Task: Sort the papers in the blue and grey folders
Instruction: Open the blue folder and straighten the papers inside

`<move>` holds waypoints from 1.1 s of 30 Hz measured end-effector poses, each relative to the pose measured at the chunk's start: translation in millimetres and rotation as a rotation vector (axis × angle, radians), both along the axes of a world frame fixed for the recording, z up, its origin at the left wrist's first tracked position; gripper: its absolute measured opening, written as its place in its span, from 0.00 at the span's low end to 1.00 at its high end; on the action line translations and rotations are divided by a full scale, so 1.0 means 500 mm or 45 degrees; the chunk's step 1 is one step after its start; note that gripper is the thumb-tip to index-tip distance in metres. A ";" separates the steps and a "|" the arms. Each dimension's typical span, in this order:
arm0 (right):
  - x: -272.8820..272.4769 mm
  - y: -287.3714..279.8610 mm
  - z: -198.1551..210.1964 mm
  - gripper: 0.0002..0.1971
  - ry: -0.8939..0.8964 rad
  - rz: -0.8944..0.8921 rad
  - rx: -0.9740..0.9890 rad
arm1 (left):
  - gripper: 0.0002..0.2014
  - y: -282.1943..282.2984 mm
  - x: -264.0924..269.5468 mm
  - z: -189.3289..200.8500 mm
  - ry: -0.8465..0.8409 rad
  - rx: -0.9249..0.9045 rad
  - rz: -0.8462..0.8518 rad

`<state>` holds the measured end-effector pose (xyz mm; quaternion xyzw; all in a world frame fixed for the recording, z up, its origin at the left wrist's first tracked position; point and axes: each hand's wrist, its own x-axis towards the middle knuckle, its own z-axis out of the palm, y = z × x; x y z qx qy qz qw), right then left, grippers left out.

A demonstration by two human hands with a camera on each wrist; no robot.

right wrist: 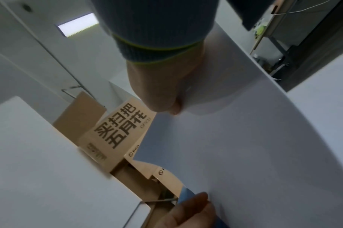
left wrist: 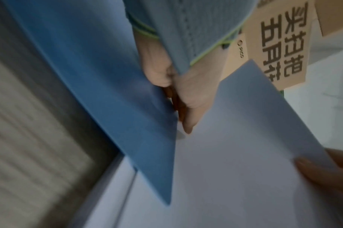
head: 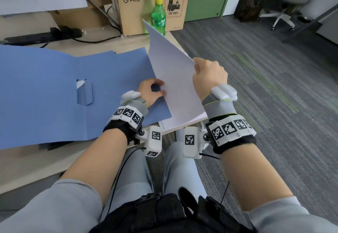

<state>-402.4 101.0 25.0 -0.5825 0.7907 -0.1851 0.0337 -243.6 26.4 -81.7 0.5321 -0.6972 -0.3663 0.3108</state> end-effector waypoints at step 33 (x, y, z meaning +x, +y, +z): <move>0.128 -0.017 -0.048 0.08 -1.542 0.155 -0.438 | 0.13 0.043 0.191 0.146 0.579 -0.077 0.397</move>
